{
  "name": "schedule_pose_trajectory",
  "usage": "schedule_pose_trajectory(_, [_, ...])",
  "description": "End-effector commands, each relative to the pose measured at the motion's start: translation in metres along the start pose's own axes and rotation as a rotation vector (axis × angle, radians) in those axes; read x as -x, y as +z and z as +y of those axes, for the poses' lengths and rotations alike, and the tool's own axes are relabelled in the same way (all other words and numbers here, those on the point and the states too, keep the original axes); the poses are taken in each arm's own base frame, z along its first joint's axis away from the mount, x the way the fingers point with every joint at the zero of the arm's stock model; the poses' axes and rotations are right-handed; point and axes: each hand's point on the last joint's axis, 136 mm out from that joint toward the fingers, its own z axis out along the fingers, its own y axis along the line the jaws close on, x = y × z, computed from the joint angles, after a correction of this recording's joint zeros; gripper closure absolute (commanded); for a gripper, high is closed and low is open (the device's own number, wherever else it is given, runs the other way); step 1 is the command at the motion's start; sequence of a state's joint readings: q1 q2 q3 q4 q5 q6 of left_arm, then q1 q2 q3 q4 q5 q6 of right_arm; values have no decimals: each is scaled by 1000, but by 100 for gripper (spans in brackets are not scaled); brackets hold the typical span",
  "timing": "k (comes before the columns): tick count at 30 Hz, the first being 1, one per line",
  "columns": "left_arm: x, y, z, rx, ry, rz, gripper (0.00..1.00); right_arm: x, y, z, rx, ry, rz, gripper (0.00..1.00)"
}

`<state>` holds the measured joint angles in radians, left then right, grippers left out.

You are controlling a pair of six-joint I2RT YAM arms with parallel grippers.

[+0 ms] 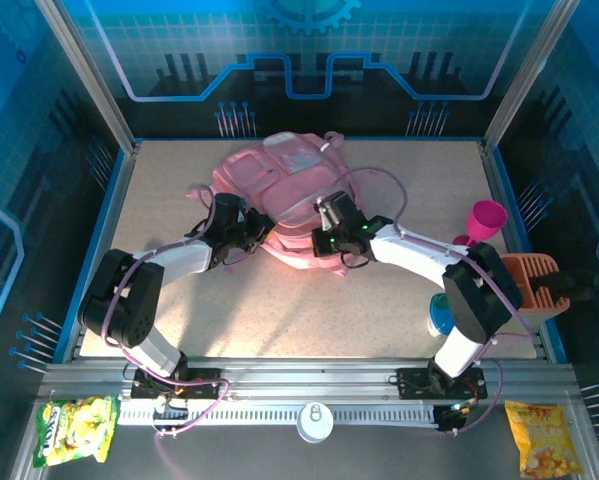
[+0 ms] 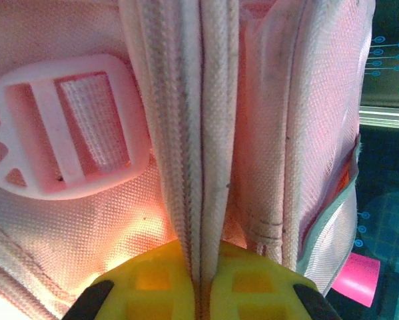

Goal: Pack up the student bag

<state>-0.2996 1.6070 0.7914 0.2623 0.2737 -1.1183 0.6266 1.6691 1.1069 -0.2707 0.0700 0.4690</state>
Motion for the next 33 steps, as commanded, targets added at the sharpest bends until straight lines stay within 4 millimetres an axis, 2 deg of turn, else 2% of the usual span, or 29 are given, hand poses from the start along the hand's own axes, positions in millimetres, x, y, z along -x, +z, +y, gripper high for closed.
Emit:
schedule_pose_trajectory(1, [11, -9, -3, 18, 36, -33, 100, 9, -14, -44, -143, 42, -30, 100])
schedule_pose_trajectory(3, [9, -8, -5, 22, 47, -14, 100, 13, -17, -59, -181, 79, -34, 100])
schedule_pose_trajectory(6, [8, -5, -12, 31, 85, 30, 100, 15, -18, -68, -199, 112, -32, 100])
schedule_pose_trajectory(10, [15, 0, -20, 71, 147, 88, 100, 12, -20, -63, -171, 114, -27, 100])
schedule_pose_trajectory(13, [26, 3, -26, 92, 184, 103, 100, 6, -20, -49, -114, 108, -17, 100])
schedule_pose_trajectory(16, [37, 4, -28, 103, 197, 107, 100, 1, -20, -27, -36, 77, -19, 100])
schedule_pose_trajectory(20, [55, 3, -22, 116, 190, 98, 93, -2, -17, 26, 155, 37, -3, 100])
schedule_pose_trajectory(23, [68, -4, -12, 138, 160, 66, 81, -1, -13, 60, 253, 28, 11, 100])
schedule_pose_trajectory(27, [80, -26, 8, 179, 94, -3, 67, 2, -8, 98, 374, 46, 19, 100])
schedule_pose_trajectory(30, [80, -45, 22, 191, 39, -43, 60, 5, -3, 120, 438, 62, 32, 100])
schedule_pose_trajectory(33, [66, -57, 26, 180, 13, -35, 59, 4, 4, 135, 469, 63, 51, 100])
